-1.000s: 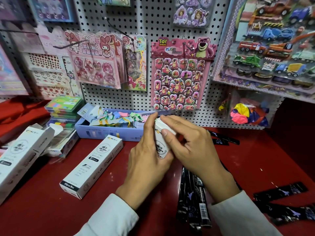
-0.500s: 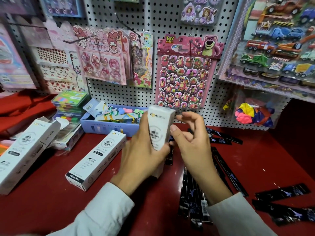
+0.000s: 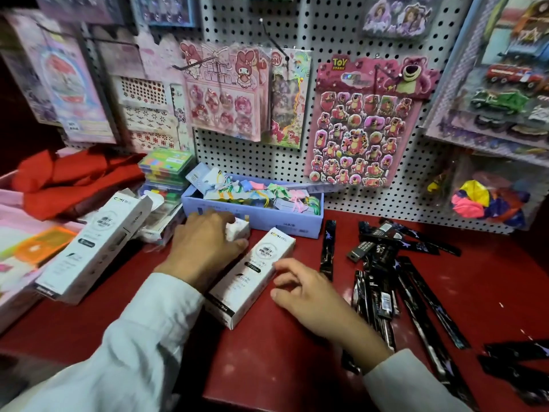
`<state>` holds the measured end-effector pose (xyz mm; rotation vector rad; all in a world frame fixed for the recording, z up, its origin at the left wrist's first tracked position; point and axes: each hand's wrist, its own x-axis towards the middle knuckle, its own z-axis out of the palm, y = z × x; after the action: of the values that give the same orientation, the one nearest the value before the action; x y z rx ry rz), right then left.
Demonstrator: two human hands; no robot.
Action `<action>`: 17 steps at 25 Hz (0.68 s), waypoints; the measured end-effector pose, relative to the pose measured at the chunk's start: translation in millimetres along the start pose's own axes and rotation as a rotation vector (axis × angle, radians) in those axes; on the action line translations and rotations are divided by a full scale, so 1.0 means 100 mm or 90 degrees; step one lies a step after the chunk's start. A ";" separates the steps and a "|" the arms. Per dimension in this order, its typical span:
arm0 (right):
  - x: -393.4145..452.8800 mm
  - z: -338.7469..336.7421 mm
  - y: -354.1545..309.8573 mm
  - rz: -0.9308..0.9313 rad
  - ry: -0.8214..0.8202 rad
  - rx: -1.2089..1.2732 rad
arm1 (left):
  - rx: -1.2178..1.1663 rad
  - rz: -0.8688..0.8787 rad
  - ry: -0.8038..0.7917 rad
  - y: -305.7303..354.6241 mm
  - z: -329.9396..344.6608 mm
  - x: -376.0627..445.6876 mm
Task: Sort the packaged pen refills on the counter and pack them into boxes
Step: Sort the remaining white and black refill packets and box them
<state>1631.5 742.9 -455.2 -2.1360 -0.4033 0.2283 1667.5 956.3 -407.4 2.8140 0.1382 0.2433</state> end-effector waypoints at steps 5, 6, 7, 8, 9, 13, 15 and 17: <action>-0.03 0.17 -0.03 -0.014 0.005 -0.063 | -0.082 -0.070 -0.187 -0.58 -0.06 0.04; -0.02 0.21 -0.05 -0.013 0.001 -0.083 | -0.104 -0.071 -0.126 -0.69 -0.06 0.02; -0.01 0.25 -0.07 -0.013 -0.002 -0.107 | -0.087 -0.080 -0.028 -0.81 -0.08 -0.01; 0.00 0.28 -0.09 -0.015 -0.003 -0.131 | -0.038 -0.092 0.086 -0.91 -0.10 -0.04; 0.00 0.32 -0.10 -0.027 -0.003 -0.155 | 0.030 -0.111 0.174 -1.00 -0.12 -0.07; 0.02 0.51 -0.17 -0.081 -0.009 -0.222 | 0.029 -0.266 0.169 -1.41 -0.29 -0.14; 0.02 0.53 -0.17 -0.082 -0.005 -0.232 | -0.030 -0.295 0.129 -1.51 -0.33 -0.16; 0.02 0.51 -0.14 -0.088 -0.032 -0.239 | -0.073 -0.255 0.156 -1.47 -0.40 -0.20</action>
<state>1615.1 790.1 -471.6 -2.4585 -0.6635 0.1347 1630.0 1104.9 -419.0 2.5613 0.7091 0.4794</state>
